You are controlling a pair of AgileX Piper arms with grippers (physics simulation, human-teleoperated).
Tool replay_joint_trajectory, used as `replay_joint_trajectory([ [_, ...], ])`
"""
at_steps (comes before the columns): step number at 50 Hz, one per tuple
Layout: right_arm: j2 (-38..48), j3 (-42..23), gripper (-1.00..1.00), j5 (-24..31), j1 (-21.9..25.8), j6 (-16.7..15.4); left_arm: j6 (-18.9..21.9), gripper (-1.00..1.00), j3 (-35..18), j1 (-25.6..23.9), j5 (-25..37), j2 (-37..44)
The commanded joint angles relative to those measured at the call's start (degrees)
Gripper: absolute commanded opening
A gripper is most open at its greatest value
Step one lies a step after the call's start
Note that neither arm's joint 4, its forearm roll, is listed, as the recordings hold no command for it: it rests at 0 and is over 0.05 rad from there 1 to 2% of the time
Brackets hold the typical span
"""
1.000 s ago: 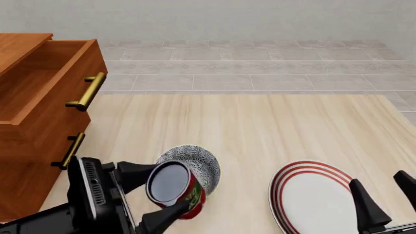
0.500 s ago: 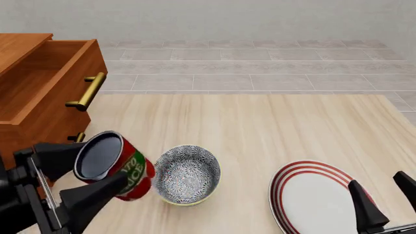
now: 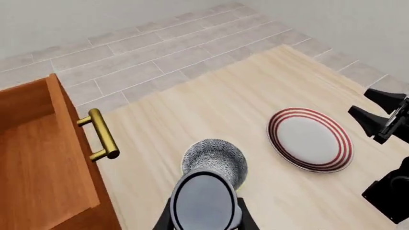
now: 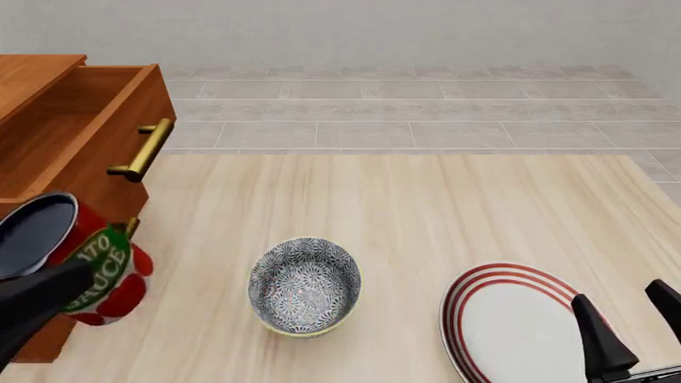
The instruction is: Put the ketchup in the top drawer of the cabinet.
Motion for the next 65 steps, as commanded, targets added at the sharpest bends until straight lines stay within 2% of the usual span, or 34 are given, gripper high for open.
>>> replay_joint_trajectory([
  [1,0.1,0.1,1.0,-0.2,-0.1,0.2,3.8,-1.0,-8.4,2.4,8.3,0.3],
  [2,0.1,0.0,1.0,-0.1,0.0,0.1,1.7,-1.0,-9.5,2.5,8.5,0.8],
  [4,0.1,-0.1,1.0,0.1,0.1,0.1,1.8,-1.0,-10.5,2.9,9.0,1.6],
  [6,0.1,0.0,1.0,0.0,0.1,0.0,6.8,-1.0,-11.0,4.6,9.5,1.5],
  [8,-0.2,0.2,1.0,0.1,0.1,0.1,4.4,-1.0,-12.5,5.8,10.6,3.1],
  [10,-0.2,0.2,1.0,0.1,0.0,0.1,7.1,-1.0,-14.7,7.2,11.4,3.7],
  [16,-0.2,0.0,1.0,0.3,0.0,0.4,5.8,-1.0,-19.7,7.8,13.5,6.1],
  [18,-0.2,0.1,1.0,0.2,0.0,0.2,7.2,-1.0,-21.5,8.4,13.9,6.5],
  [20,-0.1,0.3,1.0,0.2,0.1,0.2,6.9,-1.0,-23.9,8.0,14.9,7.8],
  [21,-0.1,0.3,1.0,0.2,0.1,0.1,8.9,-1.0,-24.9,8.8,14.9,7.7],
  [25,0.0,0.5,1.0,0.1,0.1,-0.1,8.9,-1.0,-27.7,9.4,16.1,9.8],
  [27,0.0,0.3,1.0,0.2,0.1,-0.1,10.0,-1.0,-28.0,8.9,16.2,10.2],
  [29,0.0,0.3,1.0,0.2,0.1,-0.2,8.3,-1.0,-29.0,8.8,16.7,11.0],
  [32,0.0,0.4,1.0,0.2,0.2,-0.2,9.6,-1.0,-28.8,8.3,16.5,10.9],
  [36,0.0,0.6,1.0,0.1,0.2,-0.2,10.7,-1.0,-28.6,10.2,16.2,11.2],
  [41,0.0,1.0,1.0,-0.3,0.1,-0.2,9.6,-1.0,-30.4,15.1,16.2,13.1],
  [44,0.0,0.7,1.0,0.1,0.1,-0.2,10.7,-1.0,-30.6,15.6,15.5,13.1],
  [46,0.1,1.0,1.0,-0.4,0.2,-0.2,9.3,-1.0,-31.0,16.8,16.0,14.2],
  [52,0.4,1.4,1.0,-0.8,0.0,-0.1,9.2,-1.0,-35.0,18.2,16.9,16.4],
  [57,0.1,1.2,1.0,-0.4,0.1,-0.3,10.2,-1.0,-37.3,21.6,16.1,18.9],
  [65,0.1,0.4,1.0,0.4,0.4,-0.5,10.3,-1.0,-37.0,26.3,13.6,21.8],
])
